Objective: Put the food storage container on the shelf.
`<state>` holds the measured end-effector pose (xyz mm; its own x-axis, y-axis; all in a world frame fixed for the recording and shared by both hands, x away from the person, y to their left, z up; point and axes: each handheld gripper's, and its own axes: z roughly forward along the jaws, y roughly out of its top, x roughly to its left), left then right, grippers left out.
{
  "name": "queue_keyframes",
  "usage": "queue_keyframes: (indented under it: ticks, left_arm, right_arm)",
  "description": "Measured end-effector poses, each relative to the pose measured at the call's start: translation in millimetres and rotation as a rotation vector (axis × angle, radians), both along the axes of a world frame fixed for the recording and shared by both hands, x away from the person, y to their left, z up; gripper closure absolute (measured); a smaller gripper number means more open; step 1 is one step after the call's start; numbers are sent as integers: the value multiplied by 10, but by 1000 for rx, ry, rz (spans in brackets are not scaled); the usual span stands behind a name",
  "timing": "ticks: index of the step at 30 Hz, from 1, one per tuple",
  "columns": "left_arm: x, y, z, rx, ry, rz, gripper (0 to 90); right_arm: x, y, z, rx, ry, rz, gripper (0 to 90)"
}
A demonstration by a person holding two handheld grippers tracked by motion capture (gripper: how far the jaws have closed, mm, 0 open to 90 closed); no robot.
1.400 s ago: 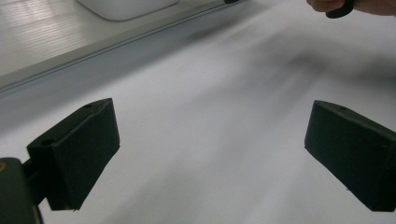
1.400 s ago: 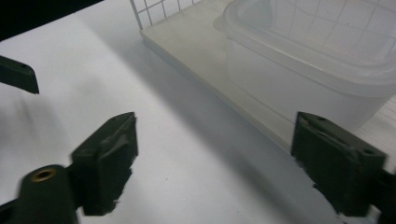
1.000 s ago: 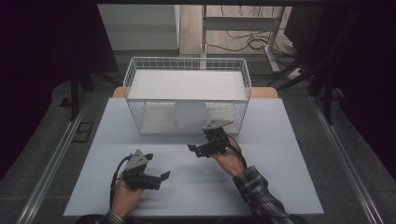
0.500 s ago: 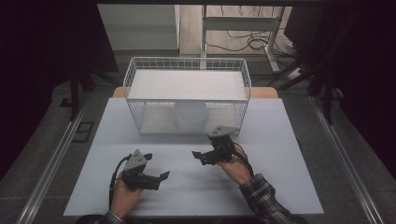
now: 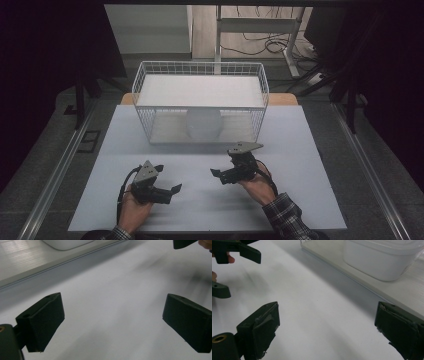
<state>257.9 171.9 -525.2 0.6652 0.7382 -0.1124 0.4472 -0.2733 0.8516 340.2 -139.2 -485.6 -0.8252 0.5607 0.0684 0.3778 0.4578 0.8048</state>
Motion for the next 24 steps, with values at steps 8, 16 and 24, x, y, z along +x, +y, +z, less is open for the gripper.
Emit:
queue_keyframes:
  ticks: [8,16,24]
  left_arm:
    - [-16,28,-1,7,11,4,38]
    - [-72,95,9,5,11,20,40]
    - [-134,125,15,33,9,18,40]
  right_arm:
    - [-97,-84,8,-13,-20,0,56]
    - [-178,-189,11,-21,-34,-9,49]
    - [-262,-351,37,-11,-43,-37,45]
